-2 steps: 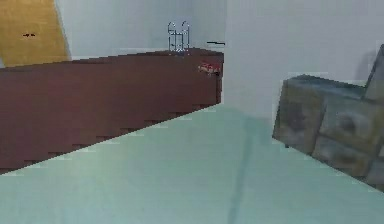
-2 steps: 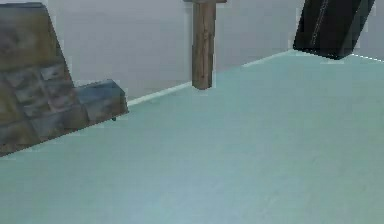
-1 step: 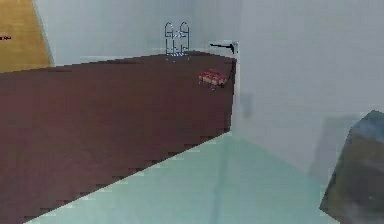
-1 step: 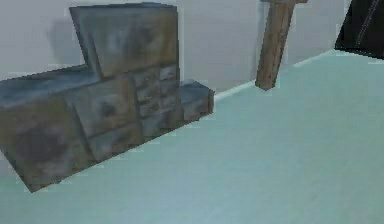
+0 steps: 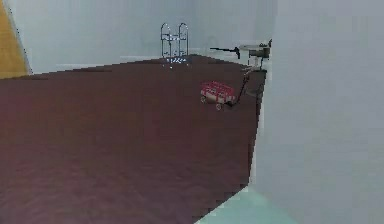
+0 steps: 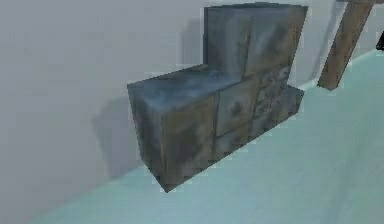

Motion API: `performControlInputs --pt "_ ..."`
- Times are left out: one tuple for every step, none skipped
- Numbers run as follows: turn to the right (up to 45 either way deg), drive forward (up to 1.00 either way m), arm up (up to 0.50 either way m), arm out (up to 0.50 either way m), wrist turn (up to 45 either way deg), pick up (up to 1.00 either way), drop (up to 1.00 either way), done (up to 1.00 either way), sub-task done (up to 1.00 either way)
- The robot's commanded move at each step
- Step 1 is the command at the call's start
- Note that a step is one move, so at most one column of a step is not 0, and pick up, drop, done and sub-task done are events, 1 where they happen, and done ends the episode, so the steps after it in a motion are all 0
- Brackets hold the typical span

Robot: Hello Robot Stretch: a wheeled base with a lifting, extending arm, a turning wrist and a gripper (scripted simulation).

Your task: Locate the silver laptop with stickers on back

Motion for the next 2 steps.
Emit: performControlInputs --pt "0.0 1.0 0.0 0.0 0.0 0.0 0.0 0.0 0.0" --pt "0.0 0.4 0.0 0.0 0.0 0.0 0.0 0.0 0.0"
